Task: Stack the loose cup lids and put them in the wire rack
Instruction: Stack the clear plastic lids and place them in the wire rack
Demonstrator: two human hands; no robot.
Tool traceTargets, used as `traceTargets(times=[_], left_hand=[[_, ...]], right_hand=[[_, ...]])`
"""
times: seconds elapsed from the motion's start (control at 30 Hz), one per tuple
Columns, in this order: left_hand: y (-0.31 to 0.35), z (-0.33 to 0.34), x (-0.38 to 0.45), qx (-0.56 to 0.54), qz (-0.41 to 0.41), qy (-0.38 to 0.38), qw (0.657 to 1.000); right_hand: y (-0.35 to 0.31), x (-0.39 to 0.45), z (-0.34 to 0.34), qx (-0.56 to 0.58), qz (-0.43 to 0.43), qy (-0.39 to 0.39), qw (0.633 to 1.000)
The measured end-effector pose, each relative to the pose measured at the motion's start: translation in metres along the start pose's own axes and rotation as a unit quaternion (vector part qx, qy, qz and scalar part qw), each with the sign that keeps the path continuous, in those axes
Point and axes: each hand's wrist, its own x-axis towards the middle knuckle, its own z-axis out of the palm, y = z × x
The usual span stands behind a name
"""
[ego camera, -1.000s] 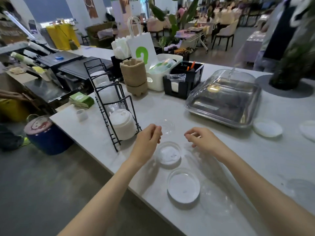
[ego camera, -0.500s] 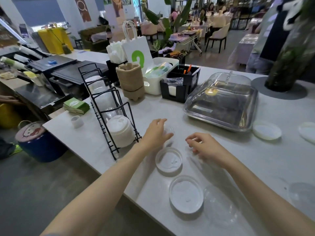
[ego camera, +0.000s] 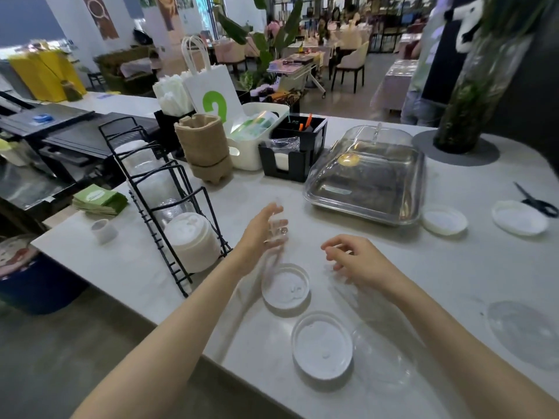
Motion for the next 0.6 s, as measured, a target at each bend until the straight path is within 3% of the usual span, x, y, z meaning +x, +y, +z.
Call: traceTargets(times=[0.07,0.17,0.37,0.6], left_hand=[[0.004,-0.002,-0.003,-0.179,-0.056,-0.044,0.981],[0.003,-0.002,-0.004,-0.253,-0.087,-0.088,0.96],[0.002,0.005,-0.002,-0.161,-0.061,-0.131,0.976],[-0.005,0.045,-0.008,-0.041,-0.004,-0.204,0.978]], right_hand=[[-0.004,-0.004,-0.004,0.013,-0.008,0.013,1.0],[-0.009,-0.011,-0.011,-0.015,-0.017,0.03,0.999],[-0.006,-0.047,-0.027,-0.201,0.055,-0.037,0.977],[0.002,-0.097,-0.035,-0.298,0.104,-0.058,0.947]])
